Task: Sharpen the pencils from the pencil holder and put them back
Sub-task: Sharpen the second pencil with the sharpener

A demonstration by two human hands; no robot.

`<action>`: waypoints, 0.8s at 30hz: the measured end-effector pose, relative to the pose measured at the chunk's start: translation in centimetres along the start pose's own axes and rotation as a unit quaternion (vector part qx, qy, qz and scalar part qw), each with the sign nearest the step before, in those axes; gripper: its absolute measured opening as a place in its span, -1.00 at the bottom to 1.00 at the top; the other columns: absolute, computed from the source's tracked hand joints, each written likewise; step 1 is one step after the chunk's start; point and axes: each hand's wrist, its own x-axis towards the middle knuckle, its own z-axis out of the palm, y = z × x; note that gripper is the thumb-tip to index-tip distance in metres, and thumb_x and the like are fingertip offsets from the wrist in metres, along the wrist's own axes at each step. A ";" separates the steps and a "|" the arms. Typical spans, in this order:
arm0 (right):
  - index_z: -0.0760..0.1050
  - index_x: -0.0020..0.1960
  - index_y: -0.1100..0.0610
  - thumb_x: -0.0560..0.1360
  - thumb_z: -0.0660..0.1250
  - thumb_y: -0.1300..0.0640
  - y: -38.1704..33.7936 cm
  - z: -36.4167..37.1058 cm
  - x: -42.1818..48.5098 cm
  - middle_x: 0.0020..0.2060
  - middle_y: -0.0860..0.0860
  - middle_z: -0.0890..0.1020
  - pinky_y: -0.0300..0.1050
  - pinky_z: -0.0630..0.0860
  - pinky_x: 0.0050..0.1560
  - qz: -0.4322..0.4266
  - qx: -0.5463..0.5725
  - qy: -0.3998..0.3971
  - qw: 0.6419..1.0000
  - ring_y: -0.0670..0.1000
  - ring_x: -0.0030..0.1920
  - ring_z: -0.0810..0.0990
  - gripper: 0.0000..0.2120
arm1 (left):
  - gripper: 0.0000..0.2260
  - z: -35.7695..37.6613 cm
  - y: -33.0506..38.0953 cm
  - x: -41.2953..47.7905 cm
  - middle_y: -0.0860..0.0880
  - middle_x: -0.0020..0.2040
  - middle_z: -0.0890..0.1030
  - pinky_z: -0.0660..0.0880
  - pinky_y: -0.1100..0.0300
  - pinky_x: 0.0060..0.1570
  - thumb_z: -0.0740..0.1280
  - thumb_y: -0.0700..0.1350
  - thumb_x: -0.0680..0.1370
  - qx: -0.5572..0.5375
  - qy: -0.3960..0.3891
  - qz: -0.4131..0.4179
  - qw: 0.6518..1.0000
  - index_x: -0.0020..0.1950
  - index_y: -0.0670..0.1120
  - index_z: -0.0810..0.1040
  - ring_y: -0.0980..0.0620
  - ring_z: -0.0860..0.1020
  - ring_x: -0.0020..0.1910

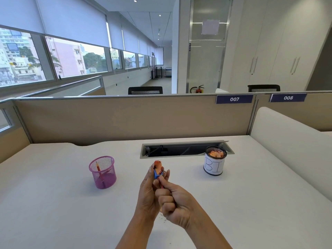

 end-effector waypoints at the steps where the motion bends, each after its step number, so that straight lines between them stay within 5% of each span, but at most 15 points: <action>1: 0.53 -0.27 0.33 0.59 0.16 0.07 0.0 0.1 0.0 -0.66 -0.01 0.26 -0.39 0.11 -0.81 0.002 0.010 -0.008 1.000 -0.12 -0.77 0.21 -0.59 | -0.70 -0.1 0.0 0.1 -0.09 -0.30 0.65 0.60 0.25 -0.35 0.27 0.04 0.39 -0.012 -0.007 -0.005 1.000 -0.07 -0.17 0.54 0.03 0.67 -0.23; 7: 0.57 -0.20 0.37 0.60 0.14 0.08 -0.3 0.0 0.4 -0.64 -0.01 0.26 -0.38 0.10 -0.78 0.019 -0.007 -0.025 0.999 -0.16 -0.71 0.13 -0.57 | -0.75 -0.9 0.1 0.3 -0.09 -0.26 0.65 0.61 0.22 -0.31 0.20 -0.01 0.52 -0.015 -0.007 0.001 1.000 -0.03 -0.16 0.55 0.02 0.67 -0.20; 13: 0.36 -0.24 0.19 0.53 0.12 0.31 -1.2 0.1 0.2 -0.55 -0.01 0.36 -0.40 0.12 -0.69 -0.075 -0.302 0.063 0.948 -0.17 -0.64 0.21 -0.81 | -0.83 -1.0 0.7 0.5 -0.06 -0.24 0.70 0.59 0.19 -0.17 0.23 -0.16 0.53 0.074 0.059 0.098 0.991 0.01 -0.16 0.58 0.04 0.67 -0.24; 16: 0.44 -0.10 0.20 0.54 0.19 0.26 -0.8 0.0 0.9 -0.36 0.05 0.50 -0.35 0.24 -0.53 -0.208 -0.519 0.149 0.816 -0.14 -0.50 0.32 -0.93 | -0.87 -0.4 0.6 0.2 0.03 -0.30 0.70 0.59 0.26 -0.21 0.25 -0.23 0.51 0.118 0.083 0.134 0.981 -0.03 -0.15 0.59 0.07 0.66 -0.25; 20: 0.58 0.15 0.12 0.56 0.23 0.04 -0.8 -1.5 1.6 -0.08 0.07 0.64 -0.50 0.25 -0.31 -0.357 -0.726 0.195 0.554 -0.11 -0.24 0.45 -0.74 | -0.91 0.1 0.3 -0.3 0.09 -0.29 0.68 0.51 0.21 -0.01 0.36 -0.21 0.44 0.190 0.137 0.217 0.948 -0.11 -0.04 0.60 0.02 0.61 -0.10; 24: 0.61 -0.09 0.11 0.61 -0.04 -0.11 -0.5 -2.6 2.1 -0.29 0.00 0.60 -0.49 0.06 -0.46 -0.421 -0.798 0.254 0.347 -0.11 -0.36 0.35 -0.50 | -0.92 1.2 0.0 -1.1 -0.03 -0.17 0.64 0.39 0.35 -0.09 0.39 -0.17 0.42 0.240 0.187 0.269 0.914 -0.13 -0.02 0.57 0.14 0.58 -0.14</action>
